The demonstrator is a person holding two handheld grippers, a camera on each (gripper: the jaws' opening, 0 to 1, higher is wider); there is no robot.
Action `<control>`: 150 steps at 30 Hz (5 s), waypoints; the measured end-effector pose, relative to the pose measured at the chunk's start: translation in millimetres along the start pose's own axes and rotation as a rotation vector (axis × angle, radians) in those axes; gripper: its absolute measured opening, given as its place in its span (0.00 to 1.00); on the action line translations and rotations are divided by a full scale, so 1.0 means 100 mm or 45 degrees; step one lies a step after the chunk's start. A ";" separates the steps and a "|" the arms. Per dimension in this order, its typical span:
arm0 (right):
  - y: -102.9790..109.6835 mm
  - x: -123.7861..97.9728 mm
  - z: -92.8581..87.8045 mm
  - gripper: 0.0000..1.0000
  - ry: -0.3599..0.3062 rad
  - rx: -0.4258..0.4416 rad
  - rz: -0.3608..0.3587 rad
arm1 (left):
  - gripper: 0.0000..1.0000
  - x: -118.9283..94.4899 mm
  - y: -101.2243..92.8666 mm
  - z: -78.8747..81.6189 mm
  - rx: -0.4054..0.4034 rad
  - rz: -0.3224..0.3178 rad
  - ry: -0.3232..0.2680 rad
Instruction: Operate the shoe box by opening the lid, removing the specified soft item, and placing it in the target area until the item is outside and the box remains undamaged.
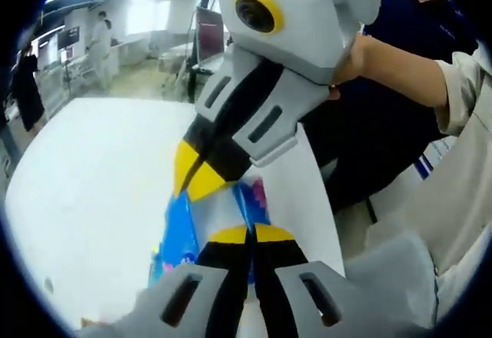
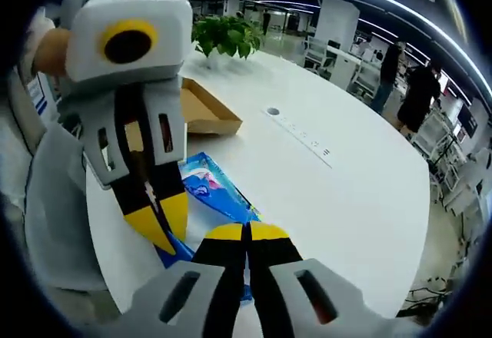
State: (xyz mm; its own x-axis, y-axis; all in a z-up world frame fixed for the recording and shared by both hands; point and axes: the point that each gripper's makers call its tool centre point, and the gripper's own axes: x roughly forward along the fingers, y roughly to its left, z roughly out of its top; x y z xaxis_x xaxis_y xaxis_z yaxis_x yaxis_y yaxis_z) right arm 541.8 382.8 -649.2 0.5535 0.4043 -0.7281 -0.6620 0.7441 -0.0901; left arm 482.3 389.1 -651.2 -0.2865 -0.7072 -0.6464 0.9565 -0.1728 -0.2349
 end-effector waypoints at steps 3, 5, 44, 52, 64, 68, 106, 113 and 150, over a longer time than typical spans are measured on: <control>-0.11 0.02 -0.10 0.00 0.021 -0.003 0.007 | 0.00 0.11 0.05 0.03 0.002 -0.007 0.003; -0.17 0.04 -0.18 0.00 0.041 -0.001 0.008 | 0.00 0.17 0.08 0.04 0.002 -0.013 0.011; -0.63 0.37 -1.04 0.00 0.192 0.014 -0.108 | 0.00 1.10 0.41 -0.18 -0.121 0.018 0.063; -0.66 0.38 -1.05 0.00 0.210 -0.017 -0.131 | 0.00 1.10 0.44 -0.20 -0.133 0.061 0.076; -0.68 0.15 -0.81 0.12 0.148 -0.014 -0.207 | 0.14 0.94 0.37 -0.06 0.008 0.125 0.084; -0.62 0.04 -0.66 0.17 0.103 0.015 -0.216 | 0.17 0.80 0.32 -0.03 0.012 0.136 0.061; 1.29 0.17 0.66 0.36 -0.002 -0.227 0.173 | 0.36 -1.47 -0.03 -1.08 -0.174 0.416 -0.028; 1.68 0.40 0.79 0.37 0.001 -0.293 0.296 | 0.37 -1.82 -0.06 -1.38 -0.222 0.490 -0.052; 2.55 1.44 0.72 0.40 0.226 -0.517 0.718 | 0.44 -3.26 -0.42 -3.36 -0.674 1.030 -0.049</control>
State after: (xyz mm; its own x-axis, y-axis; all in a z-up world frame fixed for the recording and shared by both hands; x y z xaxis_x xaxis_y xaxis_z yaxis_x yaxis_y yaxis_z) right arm 489.3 668.7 -728.0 0.0037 0.5507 -0.8347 -0.9780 0.1762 0.1119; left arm 517.7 857.0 -674.4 0.4588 -0.5004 -0.7343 0.7126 0.7008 -0.0323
